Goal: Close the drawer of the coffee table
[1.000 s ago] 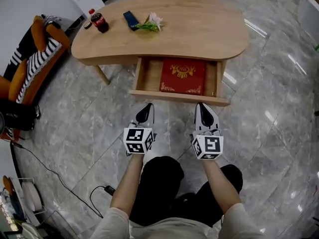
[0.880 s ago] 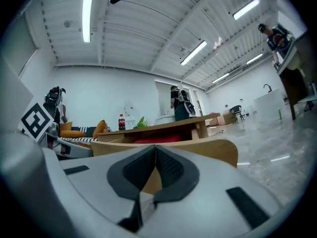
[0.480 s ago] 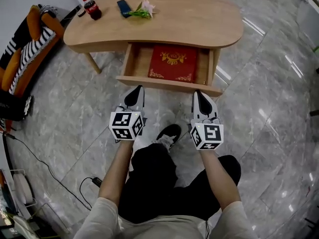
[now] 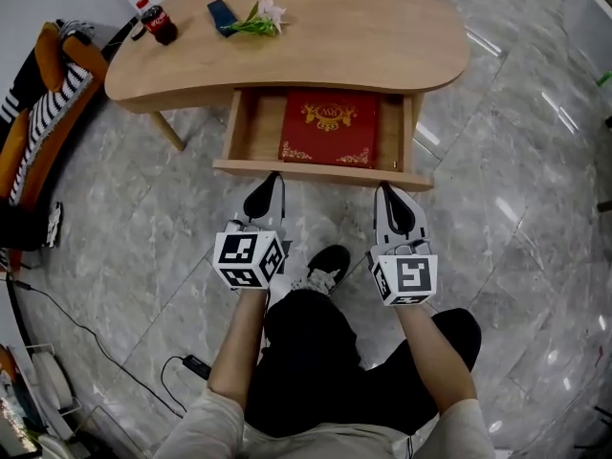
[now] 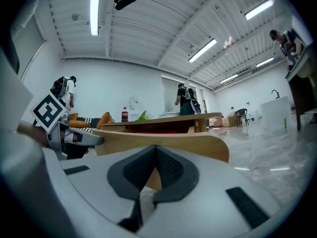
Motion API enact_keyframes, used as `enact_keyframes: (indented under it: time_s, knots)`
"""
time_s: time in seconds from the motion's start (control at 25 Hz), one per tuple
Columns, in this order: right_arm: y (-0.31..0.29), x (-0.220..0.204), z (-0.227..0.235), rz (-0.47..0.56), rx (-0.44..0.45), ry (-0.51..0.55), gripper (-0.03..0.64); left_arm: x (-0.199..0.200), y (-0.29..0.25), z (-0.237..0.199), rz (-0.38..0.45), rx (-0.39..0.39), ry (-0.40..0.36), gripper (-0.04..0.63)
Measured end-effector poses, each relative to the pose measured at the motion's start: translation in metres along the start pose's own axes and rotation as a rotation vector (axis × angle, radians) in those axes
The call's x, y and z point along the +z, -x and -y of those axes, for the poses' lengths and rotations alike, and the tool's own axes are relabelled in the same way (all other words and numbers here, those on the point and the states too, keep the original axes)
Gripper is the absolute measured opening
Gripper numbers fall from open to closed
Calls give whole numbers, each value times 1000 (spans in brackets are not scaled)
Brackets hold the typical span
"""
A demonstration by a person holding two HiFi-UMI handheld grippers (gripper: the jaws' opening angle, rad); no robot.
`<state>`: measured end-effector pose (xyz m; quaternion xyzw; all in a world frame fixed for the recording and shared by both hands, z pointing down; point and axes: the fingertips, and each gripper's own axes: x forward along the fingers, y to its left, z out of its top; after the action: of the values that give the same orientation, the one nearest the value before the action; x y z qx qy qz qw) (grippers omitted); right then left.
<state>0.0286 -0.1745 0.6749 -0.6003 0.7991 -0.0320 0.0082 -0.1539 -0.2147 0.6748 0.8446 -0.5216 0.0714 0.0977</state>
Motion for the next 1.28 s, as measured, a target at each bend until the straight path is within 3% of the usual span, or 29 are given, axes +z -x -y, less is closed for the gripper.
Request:
enact_keyframes:
  time_s: [0.24,0.96,1.28]
  knots:
    - [0,2,1,5,-2,5,15,1,1,1,-10,-10,-6,9]
    - [-26,24,9,57,75,78,17,28,-28,-13,73,-18,13,9]
    - [-18,18,25,33,65,97,17,34,-48,-15,72,-15,13,9]
